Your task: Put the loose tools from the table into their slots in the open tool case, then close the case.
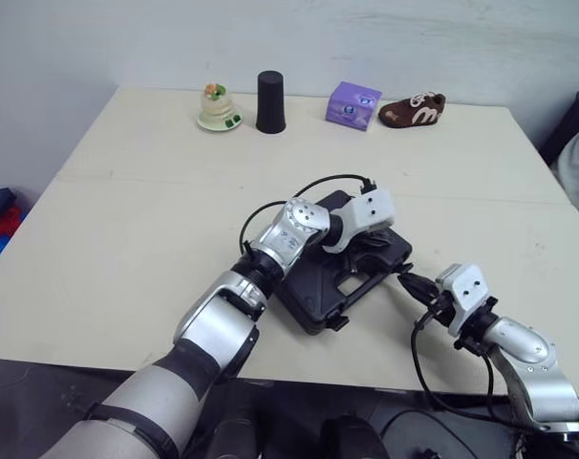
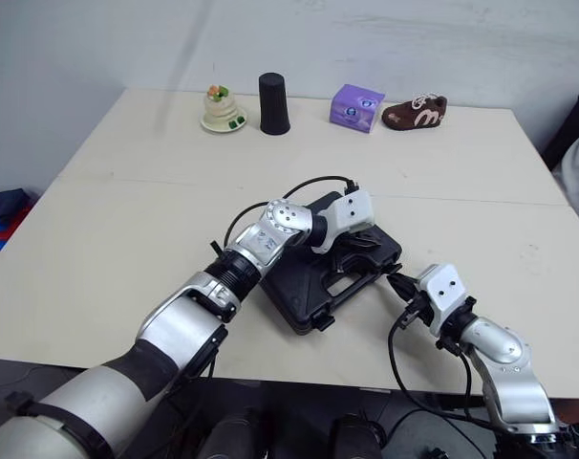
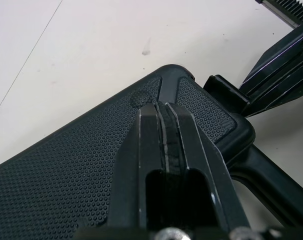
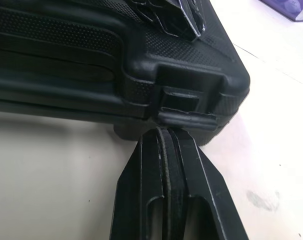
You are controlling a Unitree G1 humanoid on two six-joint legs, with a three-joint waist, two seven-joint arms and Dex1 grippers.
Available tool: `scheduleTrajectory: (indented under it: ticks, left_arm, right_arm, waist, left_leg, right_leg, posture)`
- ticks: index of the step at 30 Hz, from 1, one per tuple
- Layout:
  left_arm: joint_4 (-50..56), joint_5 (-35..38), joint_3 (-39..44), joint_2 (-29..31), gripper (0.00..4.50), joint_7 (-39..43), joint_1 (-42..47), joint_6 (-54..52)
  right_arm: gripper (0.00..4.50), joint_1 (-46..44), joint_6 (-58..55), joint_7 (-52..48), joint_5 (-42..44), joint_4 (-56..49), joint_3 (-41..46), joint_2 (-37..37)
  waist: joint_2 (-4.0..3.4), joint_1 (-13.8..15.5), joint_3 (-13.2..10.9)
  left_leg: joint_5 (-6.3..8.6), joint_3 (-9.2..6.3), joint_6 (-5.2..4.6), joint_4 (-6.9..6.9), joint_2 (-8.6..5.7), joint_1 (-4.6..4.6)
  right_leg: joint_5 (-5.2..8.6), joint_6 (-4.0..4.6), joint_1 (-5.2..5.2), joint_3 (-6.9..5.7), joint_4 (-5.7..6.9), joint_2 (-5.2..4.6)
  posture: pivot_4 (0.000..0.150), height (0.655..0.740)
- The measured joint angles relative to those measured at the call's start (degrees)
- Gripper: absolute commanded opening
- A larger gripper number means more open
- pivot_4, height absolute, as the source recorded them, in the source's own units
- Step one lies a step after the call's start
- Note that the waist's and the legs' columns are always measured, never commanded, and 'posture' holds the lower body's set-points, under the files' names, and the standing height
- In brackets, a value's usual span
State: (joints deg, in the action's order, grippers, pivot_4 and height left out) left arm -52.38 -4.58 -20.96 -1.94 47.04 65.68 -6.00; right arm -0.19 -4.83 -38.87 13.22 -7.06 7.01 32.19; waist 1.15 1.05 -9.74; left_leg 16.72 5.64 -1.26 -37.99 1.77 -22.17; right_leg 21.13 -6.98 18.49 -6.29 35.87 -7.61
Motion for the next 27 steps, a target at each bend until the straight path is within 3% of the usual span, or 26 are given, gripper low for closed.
scheduleTrajectory:
  ticks: [27]
  left_arm:
    - [7.13, -0.25, -0.23, 1.5, 0.06, 0.35, -3.5, -5.41]
  right_arm:
    - [0.0, -8.66, -6.15, -4.05, -0.52, 1.4, -1.62, 1.54]
  waist:
    - [0.23, -2.71, 0.31]
  left_leg:
    - [0.12, 0.03, 0.22, 0.06, 0.39, 0.09]
  right_leg:
    - [0.04, 0.08, -0.03, 0.05, -0.11, -0.02]
  posture:
    - [0.15, 0.74]
